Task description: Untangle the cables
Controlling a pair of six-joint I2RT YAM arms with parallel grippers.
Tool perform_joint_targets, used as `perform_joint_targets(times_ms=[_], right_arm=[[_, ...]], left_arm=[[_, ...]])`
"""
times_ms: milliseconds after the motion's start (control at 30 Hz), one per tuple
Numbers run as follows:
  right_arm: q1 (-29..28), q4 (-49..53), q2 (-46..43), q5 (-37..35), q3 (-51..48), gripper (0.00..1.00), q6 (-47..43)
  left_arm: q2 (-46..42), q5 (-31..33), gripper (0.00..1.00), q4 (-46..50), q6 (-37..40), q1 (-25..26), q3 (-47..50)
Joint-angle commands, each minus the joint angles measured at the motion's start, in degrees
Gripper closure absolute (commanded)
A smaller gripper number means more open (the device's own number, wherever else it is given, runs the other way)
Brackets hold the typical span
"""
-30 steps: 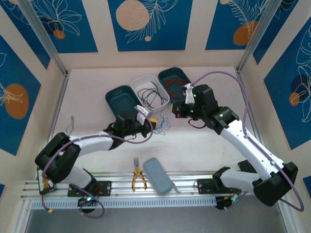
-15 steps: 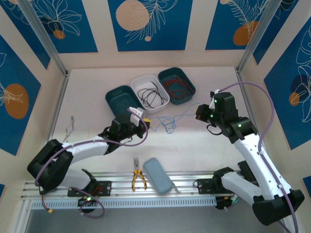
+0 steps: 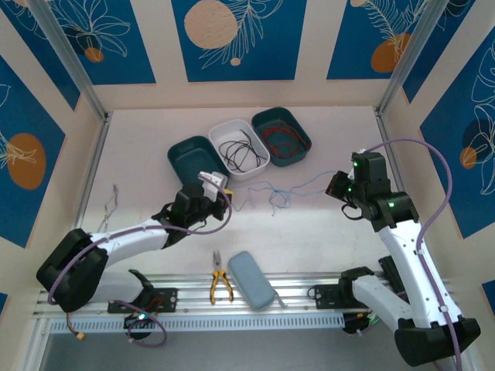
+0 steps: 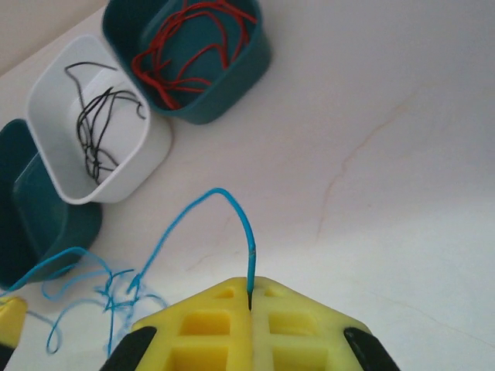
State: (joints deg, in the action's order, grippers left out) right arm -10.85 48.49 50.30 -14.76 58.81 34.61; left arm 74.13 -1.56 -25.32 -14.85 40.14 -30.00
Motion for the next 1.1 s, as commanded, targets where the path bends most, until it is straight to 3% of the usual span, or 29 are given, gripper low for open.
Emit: perform_joint_targets(times_ms=[0, 567, 800, 867, 1067], right_arm=[[2.41, 2.64, -2.11, -2.08, 1.75, 1.0, -1.85], [9.92, 5.13, -4.86, 1.8, 2.55, 1.0, -3.58], [10.15, 0.25, -4.34, 16.75, 2.1, 1.0, -5.86], [9.98, -1.58, -4.34, 20.2, 2.11, 1.0, -6.03], [8.92, -4.96, -4.15, 27.92, 2.18, 1.0, -6.34]], left_arm=[[-1.7, 2.53, 1.0, 2.47, 0.88, -0.55, 1.68], [-6.35, 1.99, 1.0, 5.9, 2.47, -0.86, 1.93], [-9.06, -6.18, 1.0, 12.11, 5.46, -0.85, -2.5], [-8.44, -8.72, 0.95, 13.09, 5.54, -0.86, -3.69], [-4.68, -12.81, 0.92, 9.6, 3.42, -0.89, -3.93]])
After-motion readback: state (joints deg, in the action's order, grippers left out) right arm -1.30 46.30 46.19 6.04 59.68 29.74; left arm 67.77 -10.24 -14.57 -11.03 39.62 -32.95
